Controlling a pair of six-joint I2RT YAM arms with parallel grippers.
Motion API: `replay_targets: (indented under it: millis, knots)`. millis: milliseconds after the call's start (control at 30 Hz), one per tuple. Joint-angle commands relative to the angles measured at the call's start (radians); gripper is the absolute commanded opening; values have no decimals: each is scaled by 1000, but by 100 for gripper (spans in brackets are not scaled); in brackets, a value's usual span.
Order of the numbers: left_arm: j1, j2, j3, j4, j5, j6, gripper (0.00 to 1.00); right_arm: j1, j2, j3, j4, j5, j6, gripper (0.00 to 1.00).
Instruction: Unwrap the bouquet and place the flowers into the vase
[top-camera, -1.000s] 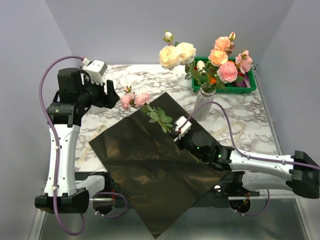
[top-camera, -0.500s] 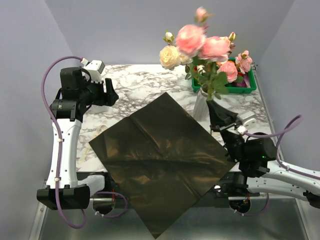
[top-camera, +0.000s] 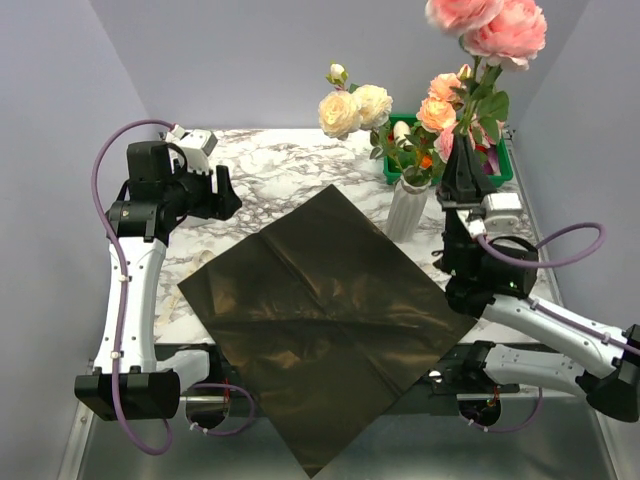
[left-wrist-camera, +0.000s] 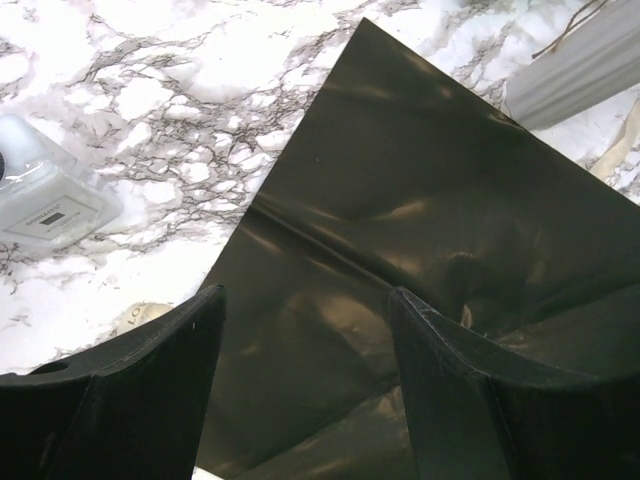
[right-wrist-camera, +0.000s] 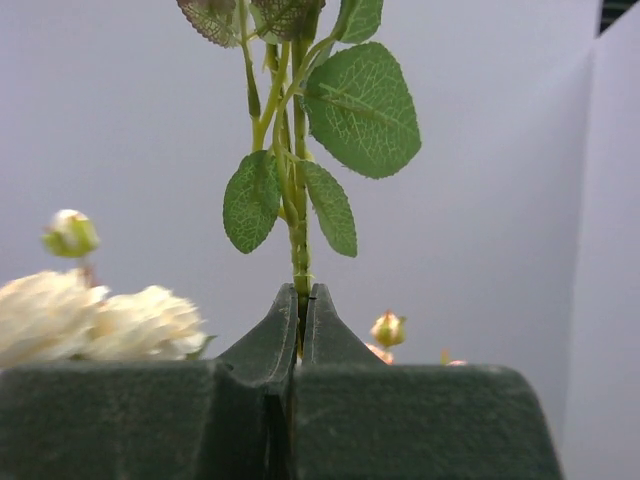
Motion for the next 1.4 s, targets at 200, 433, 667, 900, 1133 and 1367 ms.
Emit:
replay_targets:
  millis: [200,433,667,900,1133,1367]
  knots:
    - [7,-8,-28,-9,59,73,75,-252,105,73,26,-98,352,1]
    - [7,17,-17,-6,67,95,75,-278,149,84,-9,-118,425,1]
    - [5,34,-25,5,68,98,75,-307,227,76,45,-109,445,1]
    - [7,38,-5,-16,85,108,75,-358,321,118,68,-118,460,1]
    - [7,46,7,-25,87,113,75,-382,362,93,101,-113,460,1]
    - [7,63,12,-29,88,113,75,-390,407,58,129,-97,480,1]
